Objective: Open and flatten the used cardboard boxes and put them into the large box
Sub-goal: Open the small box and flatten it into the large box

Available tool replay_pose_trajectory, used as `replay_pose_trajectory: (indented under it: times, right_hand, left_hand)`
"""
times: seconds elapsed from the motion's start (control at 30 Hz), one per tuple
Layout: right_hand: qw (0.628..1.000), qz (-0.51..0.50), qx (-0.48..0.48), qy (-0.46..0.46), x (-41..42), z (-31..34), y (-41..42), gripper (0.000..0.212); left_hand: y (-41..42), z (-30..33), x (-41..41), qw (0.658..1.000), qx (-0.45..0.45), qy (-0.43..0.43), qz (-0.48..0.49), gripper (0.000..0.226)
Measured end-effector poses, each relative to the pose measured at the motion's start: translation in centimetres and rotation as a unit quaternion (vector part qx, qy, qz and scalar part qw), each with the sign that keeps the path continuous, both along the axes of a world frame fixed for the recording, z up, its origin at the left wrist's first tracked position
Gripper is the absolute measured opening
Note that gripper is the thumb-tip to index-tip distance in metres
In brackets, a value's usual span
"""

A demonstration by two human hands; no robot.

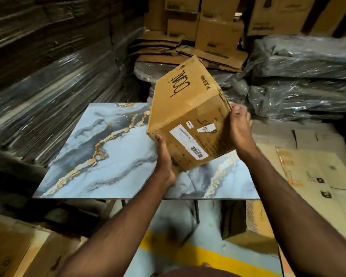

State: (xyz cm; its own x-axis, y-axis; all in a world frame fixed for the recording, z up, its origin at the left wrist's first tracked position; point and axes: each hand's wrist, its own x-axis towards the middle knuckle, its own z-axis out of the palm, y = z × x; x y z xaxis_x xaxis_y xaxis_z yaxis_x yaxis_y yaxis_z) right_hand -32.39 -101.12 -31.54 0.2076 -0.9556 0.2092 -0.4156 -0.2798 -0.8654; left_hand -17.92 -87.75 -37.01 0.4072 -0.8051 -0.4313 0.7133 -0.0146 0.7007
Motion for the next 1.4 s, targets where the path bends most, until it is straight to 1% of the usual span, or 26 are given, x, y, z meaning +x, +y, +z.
replay_pose_trajectory:
  times: [0.1, 0.17, 0.2, 0.27, 0.33, 0.4, 0.5, 0.57, 0.6, 0.67, 0.7, 0.73, 0.77, 0.8, 0.83, 0.87, 0.9, 0.93, 1.0, 1.07, 1.13, 1.2, 1.27, 1.33, 1.4]
  right_hand:
    - [0.994, 0.029, -0.081, 0.062, 1.0, 1.9, 1.3, 0.049]
    - [0.978, 0.073, -0.146, 0.127, 2.0, 2.5, 2.5, 0.052]
    - [0.964, 0.095, -0.183, 0.168, 2.5, 2.6, 3.0, 0.052]
    - [0.926, 0.129, -0.24, 0.261, 3.1, 2.1, 3.6, 0.049]
    - [0.906, 0.147, -0.255, 0.306, 3.1, 1.4, 3.9, 0.05]
    - [0.907, 0.15, -0.25, 0.303, 2.6, 0.8, 3.9, 0.052]
    - [0.92, 0.137, -0.245, 0.274, 1.4, 0.1, 3.8, 0.053]
    - [0.925, 0.123, -0.248, 0.26, 1.1, 0.1, 3.7, 0.05]
    - [0.926, 0.119, -0.247, 0.259, 1.1, 0.1, 3.7, 0.048]
    - [0.923, 0.124, -0.244, 0.269, 1.2, 0.0, 3.9, 0.044]
    - [0.92, 0.129, -0.245, 0.278, 1.2, -0.3, 4.1, 0.043]
    - [0.917, 0.136, -0.242, 0.285, 1.1, -0.9, 4.4, 0.042]
    - [0.917, 0.146, -0.232, 0.289, 0.9, -1.7, 4.6, 0.043]
    - [0.921, 0.16, -0.209, 0.286, 0.8, -2.5, 4.8, 0.045]
    - [0.925, 0.177, -0.187, 0.281, 0.5, -3.3, 5.1, 0.049]
    - [0.923, 0.192, -0.181, 0.281, 0.3, -3.9, 5.3, 0.053]
    - [0.918, 0.199, -0.186, 0.288, 0.2, -4.6, 5.3, 0.055]
    - [0.915, 0.201, -0.192, 0.292, 0.1, -4.8, 5.2, 0.056]
    - [0.923, 0.197, -0.181, 0.277, 0.3, -4.4, 5.0, 0.056]
    - [0.935, 0.191, -0.155, 0.256, 0.6, -4.0, 4.5, 0.057]
    - [0.936, 0.203, -0.139, 0.251, 0.6, -3.9, 3.6, 0.055]
    - [0.94, 0.224, -0.128, 0.223, 0.4, -3.3, 2.6, 0.047]
    - [0.951, 0.238, -0.108, 0.164, 0.4, -2.2, 1.7, 0.037]
    - [0.967, 0.217, -0.082, 0.109, 0.4, -1.0, 0.8, 0.028]
    - [0.979, 0.177, -0.066, 0.081, 0.7, -0.1, 0.0, 0.022]
  left_hand:
    - [-1.0, -0.7, -1.4, 0.991, 0.001, 0.131, 0.015, 0.089]
    - [-1.3, -1.8, -2.3, 0.979, 0.022, 0.204, 0.01, 0.095]
    - [-1.3, -2.6, -2.8, 0.976, 0.041, 0.215, 0.0, 0.094]
    - [-1.4, -4.2, -3.9, 0.972, 0.062, 0.225, -0.026, 0.083]
    - [-1.4, -5.4, -4.7, 0.966, 0.081, 0.244, -0.025, 0.075]
    - [-1.3, -5.9, -4.9, 0.965, 0.09, 0.244, -0.026, 0.075]
    - [-1.1, -5.8, -5.0, 0.961, 0.087, 0.263, -0.023, 0.075]
    - [-0.9, -6.0, -5.2, 0.959, 0.098, 0.263, -0.03, 0.07]
    - [-0.6, -5.8, -5.3, 0.961, 0.113, 0.248, -0.038, 0.067]
    - [-0.1, -5.7, -5.8, 0.955, 0.117, 0.269, -0.047, 0.062]
    - [0.0, -5.8, -5.8, 0.944, 0.136, 0.301, -0.016, 0.06]
    - [0.3, -6.1, -5.7, 0.915, 0.129, 0.382, 0.026, 0.063]
    - [0.2, -7.1, -5.3, 0.865, 0.085, 0.491, 0.068, 0.069]
    - [0.2, -7.1, -5.1, 0.876, 0.085, 0.468, 0.073, 0.074]
    - [0.6, -6.7, -4.9, 0.909, 0.117, 0.396, 0.06, 0.079]
    - [0.9, -5.9, -4.8, 0.938, 0.143, 0.316, 0.024, 0.087]
    - [1.1, -5.3, -4.6, 0.964, 0.156, 0.215, -0.021, 0.093]
    - [0.9, -5.1, -4.3, 0.969, 0.162, 0.181, -0.053, 0.096]
    - [0.5, -4.7, -3.6, 0.969, 0.183, 0.153, -0.07, 0.094]
    - [0.0, -4.4, -3.0, 0.969, 0.194, 0.129, -0.076, 0.084]
    - [0.0, -4.0, -2.3, 0.972, 0.19, 0.113, -0.084, 0.073]
    - [0.7, -2.2, -1.6, 0.97, 0.183, 0.092, -0.131, 0.064]
    - [1.1, -0.3, -0.3, 0.967, 0.17, 0.063, -0.179, 0.051]
    - [1.3, 2.3, 1.3, 0.964, 0.165, 0.008, -0.206, 0.046]
    - [0.9, 4.6, 3.0, 0.961, 0.162, -0.077, -0.21, 0.049]
